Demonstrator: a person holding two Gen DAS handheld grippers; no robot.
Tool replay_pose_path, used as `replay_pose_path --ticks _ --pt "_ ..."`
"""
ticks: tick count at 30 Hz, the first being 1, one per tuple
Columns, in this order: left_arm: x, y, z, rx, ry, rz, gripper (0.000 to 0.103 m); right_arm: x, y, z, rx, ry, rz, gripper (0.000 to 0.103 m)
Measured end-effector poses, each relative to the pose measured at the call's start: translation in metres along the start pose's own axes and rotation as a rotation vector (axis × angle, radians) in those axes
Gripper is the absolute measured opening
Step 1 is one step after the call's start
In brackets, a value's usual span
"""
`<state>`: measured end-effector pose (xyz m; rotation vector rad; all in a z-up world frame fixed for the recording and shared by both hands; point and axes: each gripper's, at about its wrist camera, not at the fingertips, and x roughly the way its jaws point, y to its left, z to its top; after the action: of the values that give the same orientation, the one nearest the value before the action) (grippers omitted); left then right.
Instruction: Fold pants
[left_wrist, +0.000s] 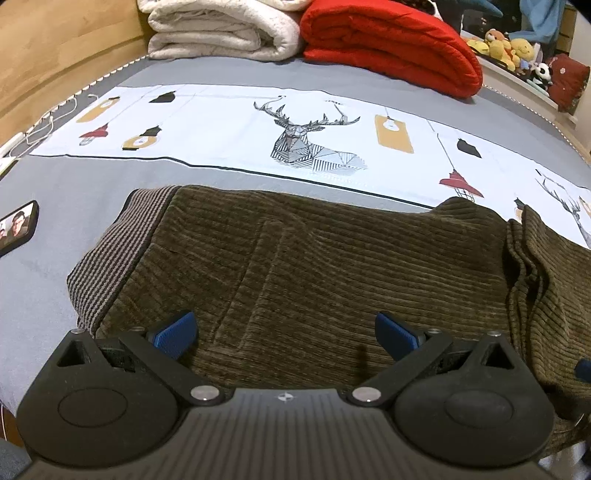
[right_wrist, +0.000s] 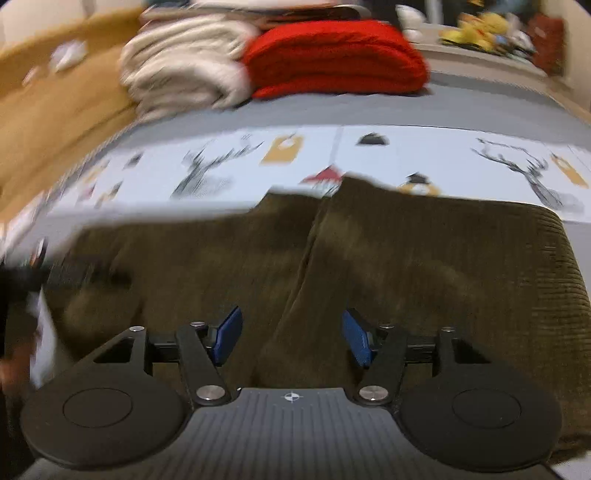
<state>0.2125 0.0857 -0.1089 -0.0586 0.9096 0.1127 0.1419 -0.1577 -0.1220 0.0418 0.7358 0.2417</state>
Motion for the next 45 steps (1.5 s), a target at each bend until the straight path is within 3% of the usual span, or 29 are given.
replay_pose_path --ticks 3,4,8,9,11,15,18,20,24,26,28,30,32,33,38,40,43,45 --pt "0.0 -0.002 -0.002 0.01 -0.004 0.011 0.103 0.004 0.026 -0.019 -0.191 -0.035 -0.081 0.053" --pt "0.001 -0.003 -0.003 0.012 -0.003 0.015 0.103 0.007 0.031 -0.023 -0.227 -0.008 -0.08 0.047" --pt "0.002 -0.002 -0.003 0.007 0.004 0.019 0.103 0.013 0.035 -0.034 -0.286 0.015 -0.093 0.05" --pt "0.002 -0.002 -0.002 0.003 0.006 0.015 0.103 0.014 0.034 -0.036 -0.29 0.016 -0.09 0.048" --pt "0.002 -0.001 -0.001 -0.002 0.005 0.01 0.103 0.012 0.034 -0.036 -0.293 0.007 -0.099 0.031" --pt "-0.002 -0.002 0.0 -0.004 -0.005 0.0 0.103 -0.03 0.038 -0.021 -0.256 -0.1 -0.061 0.028" --pt "0.002 -0.006 -0.001 0.012 0.009 0.006 0.103 -0.025 0.039 -0.027 -0.312 -0.015 -0.022 0.028" --pt "0.003 -0.008 -0.002 0.014 0.012 0.008 0.103 -0.006 0.038 -0.039 -0.33 0.063 -0.022 0.03" --pt "0.002 -0.008 -0.002 0.017 0.009 0.004 0.103 -0.004 0.041 -0.04 -0.258 0.045 -0.022 0.049" --pt "0.003 -0.009 -0.002 0.02 0.012 0.005 0.103 -0.009 0.037 -0.031 -0.182 0.045 0.046 0.067" --pt "0.003 -0.008 -0.002 0.015 0.014 0.004 0.103 -0.018 0.03 -0.023 -0.102 0.009 0.104 0.067" --pt "0.004 -0.009 0.0 0.011 0.017 0.001 0.103 -0.022 0.019 -0.02 0.0 -0.027 0.141 0.06" --pt "0.003 -0.009 0.001 0.011 0.013 -0.002 0.103 -0.014 0.006 -0.022 0.112 -0.03 0.099 0.014" --pt "0.002 -0.01 0.001 0.012 0.009 -0.004 0.103 -0.007 0.004 -0.025 0.122 -0.01 0.063 0.009" --pt "-0.001 -0.013 -0.001 0.033 0.0 -0.011 0.103 -0.005 0.023 -0.03 0.0 -0.021 0.027 0.011" --pt "-0.003 -0.014 -0.002 0.039 -0.002 -0.017 0.103 -0.016 0.02 -0.024 0.024 -0.054 0.054 0.012" --pt "-0.006 -0.016 -0.004 0.048 -0.004 -0.023 0.103 -0.004 0.016 -0.024 0.006 0.028 0.032 0.012" --pt "-0.009 -0.017 -0.004 0.052 -0.009 -0.028 0.103 -0.003 0.013 -0.029 -0.008 0.013 0.037 0.013"
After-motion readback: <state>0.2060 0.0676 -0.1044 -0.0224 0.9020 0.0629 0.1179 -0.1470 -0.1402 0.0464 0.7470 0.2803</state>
